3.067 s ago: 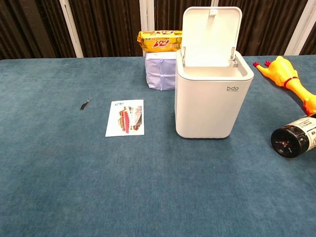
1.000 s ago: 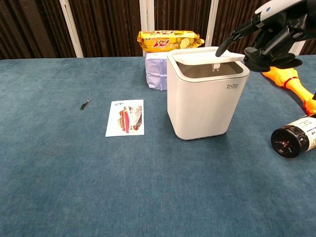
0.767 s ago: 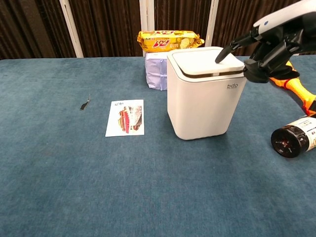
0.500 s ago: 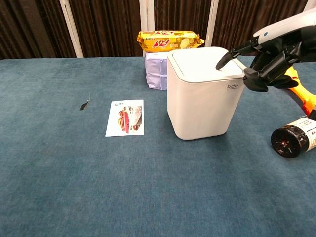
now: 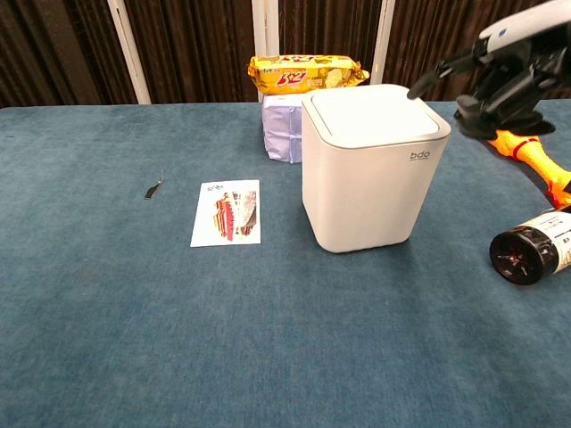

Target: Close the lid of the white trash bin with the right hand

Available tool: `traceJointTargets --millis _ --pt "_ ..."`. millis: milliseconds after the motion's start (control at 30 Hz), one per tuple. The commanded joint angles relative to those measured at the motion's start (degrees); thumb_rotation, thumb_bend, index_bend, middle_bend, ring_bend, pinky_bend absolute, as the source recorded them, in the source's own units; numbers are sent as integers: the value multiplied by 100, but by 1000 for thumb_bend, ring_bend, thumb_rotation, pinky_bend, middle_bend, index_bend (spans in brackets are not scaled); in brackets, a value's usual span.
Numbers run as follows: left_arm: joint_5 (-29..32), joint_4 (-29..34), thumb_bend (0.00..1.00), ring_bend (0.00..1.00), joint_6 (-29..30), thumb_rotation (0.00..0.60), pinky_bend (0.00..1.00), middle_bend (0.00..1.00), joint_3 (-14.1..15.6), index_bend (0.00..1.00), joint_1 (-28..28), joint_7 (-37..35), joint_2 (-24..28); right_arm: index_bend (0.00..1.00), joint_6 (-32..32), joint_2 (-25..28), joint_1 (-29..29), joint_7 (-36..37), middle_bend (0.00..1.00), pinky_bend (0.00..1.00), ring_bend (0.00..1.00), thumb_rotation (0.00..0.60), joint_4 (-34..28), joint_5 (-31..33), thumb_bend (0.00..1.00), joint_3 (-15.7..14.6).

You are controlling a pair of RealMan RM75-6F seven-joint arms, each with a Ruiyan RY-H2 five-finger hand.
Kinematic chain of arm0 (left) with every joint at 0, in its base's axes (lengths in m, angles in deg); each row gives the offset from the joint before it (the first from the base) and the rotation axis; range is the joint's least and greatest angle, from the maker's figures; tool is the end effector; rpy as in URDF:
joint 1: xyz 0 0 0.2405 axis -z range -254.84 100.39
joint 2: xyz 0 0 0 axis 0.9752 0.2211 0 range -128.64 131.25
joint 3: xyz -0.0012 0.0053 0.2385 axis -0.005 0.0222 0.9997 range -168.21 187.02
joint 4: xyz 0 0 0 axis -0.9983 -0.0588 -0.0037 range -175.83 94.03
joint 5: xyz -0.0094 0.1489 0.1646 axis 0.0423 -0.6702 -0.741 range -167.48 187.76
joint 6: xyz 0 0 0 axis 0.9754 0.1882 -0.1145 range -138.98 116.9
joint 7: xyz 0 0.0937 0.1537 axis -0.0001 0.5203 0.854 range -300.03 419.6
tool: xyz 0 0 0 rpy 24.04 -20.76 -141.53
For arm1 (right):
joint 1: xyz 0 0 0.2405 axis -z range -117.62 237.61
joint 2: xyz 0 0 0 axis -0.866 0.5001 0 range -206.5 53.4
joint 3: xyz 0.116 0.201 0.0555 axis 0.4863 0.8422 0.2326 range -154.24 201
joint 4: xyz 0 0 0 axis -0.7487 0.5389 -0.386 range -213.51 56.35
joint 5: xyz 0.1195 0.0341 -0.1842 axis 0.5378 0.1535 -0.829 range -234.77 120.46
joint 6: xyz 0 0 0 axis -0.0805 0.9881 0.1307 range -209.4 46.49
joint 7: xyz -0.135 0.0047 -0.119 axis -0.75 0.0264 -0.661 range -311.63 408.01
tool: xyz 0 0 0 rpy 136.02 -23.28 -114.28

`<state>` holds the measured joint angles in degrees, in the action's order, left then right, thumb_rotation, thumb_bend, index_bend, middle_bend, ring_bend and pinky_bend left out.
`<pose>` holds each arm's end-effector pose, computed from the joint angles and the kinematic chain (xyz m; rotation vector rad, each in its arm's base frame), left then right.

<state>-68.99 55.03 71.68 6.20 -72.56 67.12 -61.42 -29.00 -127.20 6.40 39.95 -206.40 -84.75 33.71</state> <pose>-0.3114 0.2149 0.1429 -1.3393 -0.9184 -0.7574 -0.0819 -0.3233 0.0768 1.6462 -1.5685 0.8994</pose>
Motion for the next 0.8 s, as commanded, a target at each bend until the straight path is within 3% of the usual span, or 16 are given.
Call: traceJointTargets --millis 33,100,167,233,300,333,367,400,500,633,800 --pt "-20 -15 0 0 21 600 0 0 1 0 -4 12 -14 145 357 136 231 199 744 818 835 600 -1 -337 752 165" --pt "-37 -26 0 0 43 600 0 0 2 0 -9 22 -24 116 587 181 390 269 681 774 756 600 19 -597 752 203" --pt "-55 -38 0 0 67 600 0 0 2 0 -15 29 -35 42 898 216 602 258 506 644 574 600 76 -974 691 168" --pt "-71 -56 0 0 79 600 0 0 5 0 -17 40 -46 0 1225 227 917 195 221 426 256 600 159 -1498 499 -7" --pt "-86 -68 0 0 86 600 0 0 8 0 -16 50 -54 0 1486 209 1237 157 53 268 63 600 248 -1934 402 -236" --pt "-101 -79 0 0 92 600 0 0 11 0 -16 58 -59 0 1662 178 1459 135 9 201 13 600 332 -2238 375 -406" --pt "-117 -91 0 0 103 600 0 0 14 0 -16 68 -65 0 1849 122 1693 109 0 147 0 600 462 -2594 355 -595" --pt "-156 -109 0 0 150 600 0 0 16 0 -26 89 -78 0 2241 2 2182 46 0 129 0 600 783 -3136 354 -1018" --pt "-209 -146 0 0 242 600 0 0 25 0 -61 120 -118 0 3053 -453 2987 394 0 72 0 600 1546 -4326 352 -1507" --pt "-180 -218 0 0 294 600 0 0 -12 0 -73 165 -173 0 3812 -1016 3757 774 0 32 0 600 2705 -5099 352 -1803" --pt "-170 -260 0 0 296 600 0 0 -30 0 -57 270 -222 0 3909 -1294 4054 1018 0 15 0 600 3384 -5210 352 -1724"
